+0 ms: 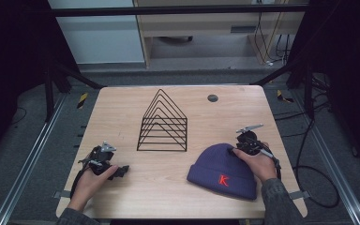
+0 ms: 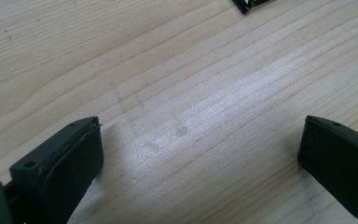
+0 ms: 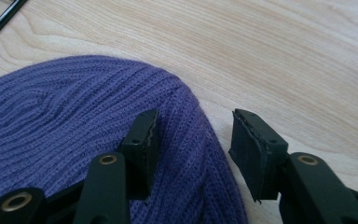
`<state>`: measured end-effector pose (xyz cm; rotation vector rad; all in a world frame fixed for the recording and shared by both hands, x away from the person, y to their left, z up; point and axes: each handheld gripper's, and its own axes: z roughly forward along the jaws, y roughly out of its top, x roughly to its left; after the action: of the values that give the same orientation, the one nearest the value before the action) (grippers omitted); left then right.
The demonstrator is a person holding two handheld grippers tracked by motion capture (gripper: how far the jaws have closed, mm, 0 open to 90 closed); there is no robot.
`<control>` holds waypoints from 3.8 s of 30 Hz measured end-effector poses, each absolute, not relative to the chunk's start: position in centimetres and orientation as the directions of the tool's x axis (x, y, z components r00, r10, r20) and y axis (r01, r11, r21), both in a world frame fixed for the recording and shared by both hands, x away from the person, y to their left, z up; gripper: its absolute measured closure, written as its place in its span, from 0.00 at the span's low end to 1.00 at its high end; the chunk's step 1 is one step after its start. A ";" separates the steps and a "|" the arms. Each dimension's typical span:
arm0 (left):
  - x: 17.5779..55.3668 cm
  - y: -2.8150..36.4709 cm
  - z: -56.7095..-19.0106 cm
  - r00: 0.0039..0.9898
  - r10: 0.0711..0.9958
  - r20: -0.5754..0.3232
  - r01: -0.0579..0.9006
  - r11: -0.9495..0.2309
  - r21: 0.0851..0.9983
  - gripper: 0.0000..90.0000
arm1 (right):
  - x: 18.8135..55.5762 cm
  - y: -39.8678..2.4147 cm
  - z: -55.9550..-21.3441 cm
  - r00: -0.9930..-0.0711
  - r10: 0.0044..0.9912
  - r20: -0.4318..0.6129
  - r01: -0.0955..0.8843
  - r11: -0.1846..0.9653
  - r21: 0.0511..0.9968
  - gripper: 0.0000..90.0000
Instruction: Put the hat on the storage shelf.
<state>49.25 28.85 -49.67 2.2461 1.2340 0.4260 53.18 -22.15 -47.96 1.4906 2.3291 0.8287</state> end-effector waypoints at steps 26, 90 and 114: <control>49.2 28.8 -49.7 0.531 0.847 0.017 0.675 -0.435 0.595 0.00 | 52.2 -21.9 -46.8 -0.495 0.863 0.103 0.722 0.343 0.601 0.88; 52.9 24.7 -30.0 0.695 0.719 -0.012 0.375 -0.349 0.859 0.10 | 53.4 -13.9 -20.1 -0.615 0.782 -0.097 0.274 0.327 0.905 0.90; 56.8 24.0 -29.0 0.720 0.693 -0.034 0.366 -0.337 0.868 0.10 | 56.8 -5.7 -17.3 -0.720 0.687 -0.097 0.178 0.318 0.931 0.89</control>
<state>56.78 23.97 -28.99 1.9572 0.8113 0.4255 56.80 -5.73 -17.29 0.7626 2.1066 1.3972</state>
